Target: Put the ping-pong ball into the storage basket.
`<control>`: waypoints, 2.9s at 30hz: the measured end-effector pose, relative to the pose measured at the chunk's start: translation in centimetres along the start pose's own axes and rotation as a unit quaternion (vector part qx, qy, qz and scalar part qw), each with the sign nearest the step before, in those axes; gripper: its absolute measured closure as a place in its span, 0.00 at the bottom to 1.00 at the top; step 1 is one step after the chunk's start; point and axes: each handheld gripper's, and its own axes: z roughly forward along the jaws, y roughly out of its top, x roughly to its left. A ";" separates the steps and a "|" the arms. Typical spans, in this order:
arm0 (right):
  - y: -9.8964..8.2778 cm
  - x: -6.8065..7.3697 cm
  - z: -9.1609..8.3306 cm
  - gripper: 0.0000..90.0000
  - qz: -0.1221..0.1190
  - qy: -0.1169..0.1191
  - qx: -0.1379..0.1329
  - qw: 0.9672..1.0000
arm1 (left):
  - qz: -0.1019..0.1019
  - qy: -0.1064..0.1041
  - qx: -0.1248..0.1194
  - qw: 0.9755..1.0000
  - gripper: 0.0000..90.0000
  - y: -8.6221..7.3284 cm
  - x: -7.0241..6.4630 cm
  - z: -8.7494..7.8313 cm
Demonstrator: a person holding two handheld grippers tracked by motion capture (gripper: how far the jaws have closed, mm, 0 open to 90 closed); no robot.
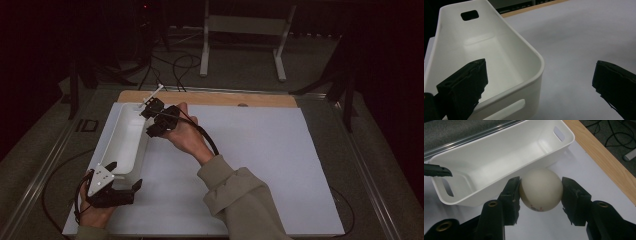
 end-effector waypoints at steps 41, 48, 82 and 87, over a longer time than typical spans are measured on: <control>1.8 3.9 2.2 0.57 -0.023 0.026 -0.011 0.999 | -0.003 -0.002 0.000 1.000 0.00 0.1 0.0 0.2; 2.1 4.6 2.7 0.57 -0.023 0.030 -0.013 0.999 | -0.003 -0.002 -0.001 1.000 0.00 0.1 0.0 0.2; 2.5 5.9 4.7 0.56 -0.017 0.049 -0.016 0.999 | -0.007 -0.005 -0.006 1.000 0.00 0.0 0.0 0.1; 2.6 5.9 5.0 0.56 -0.012 0.052 -0.016 0.998 | -0.007 -0.006 -0.007 1.000 0.00 0.0 0.0 0.1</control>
